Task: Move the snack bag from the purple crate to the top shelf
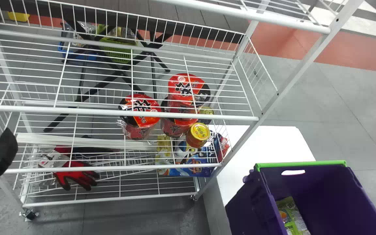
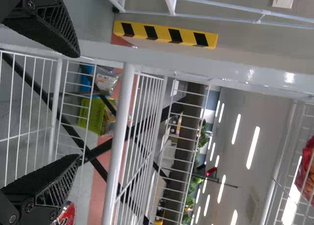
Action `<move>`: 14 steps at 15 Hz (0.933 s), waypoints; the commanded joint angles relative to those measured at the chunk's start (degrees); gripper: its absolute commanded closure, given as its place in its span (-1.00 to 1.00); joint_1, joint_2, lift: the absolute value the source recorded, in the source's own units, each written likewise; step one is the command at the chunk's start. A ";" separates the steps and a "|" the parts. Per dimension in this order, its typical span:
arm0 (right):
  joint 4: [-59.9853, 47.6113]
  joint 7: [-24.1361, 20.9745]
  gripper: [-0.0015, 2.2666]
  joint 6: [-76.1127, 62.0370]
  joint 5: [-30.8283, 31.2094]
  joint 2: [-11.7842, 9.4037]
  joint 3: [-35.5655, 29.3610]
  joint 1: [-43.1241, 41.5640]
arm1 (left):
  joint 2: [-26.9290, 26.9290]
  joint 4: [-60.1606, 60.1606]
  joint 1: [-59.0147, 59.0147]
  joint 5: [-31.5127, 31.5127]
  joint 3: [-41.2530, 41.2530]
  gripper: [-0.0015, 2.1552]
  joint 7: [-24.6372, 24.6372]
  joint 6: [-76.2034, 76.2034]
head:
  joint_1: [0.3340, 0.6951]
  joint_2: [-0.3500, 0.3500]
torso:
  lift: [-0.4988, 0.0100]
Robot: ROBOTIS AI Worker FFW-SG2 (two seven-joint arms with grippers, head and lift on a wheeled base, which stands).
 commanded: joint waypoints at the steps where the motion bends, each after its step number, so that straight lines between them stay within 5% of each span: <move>1: -0.51 0.19 0.56 -0.19 -0.45 -0.11 -0.03 0.06 | -0.10 -1.56 1.20 -0.18 -0.06 -0.92 0.15 0.12 | 1.00 -1.00 | -0.56; 14: -1.74 1.16 0.56 -2.65 -4.23 -0.90 -0.21 0.06 | -0.54 -4.03 3.13 -1.67 -1.29 -0.92 1.82 -0.06 | 1.00 -1.00 | -0.36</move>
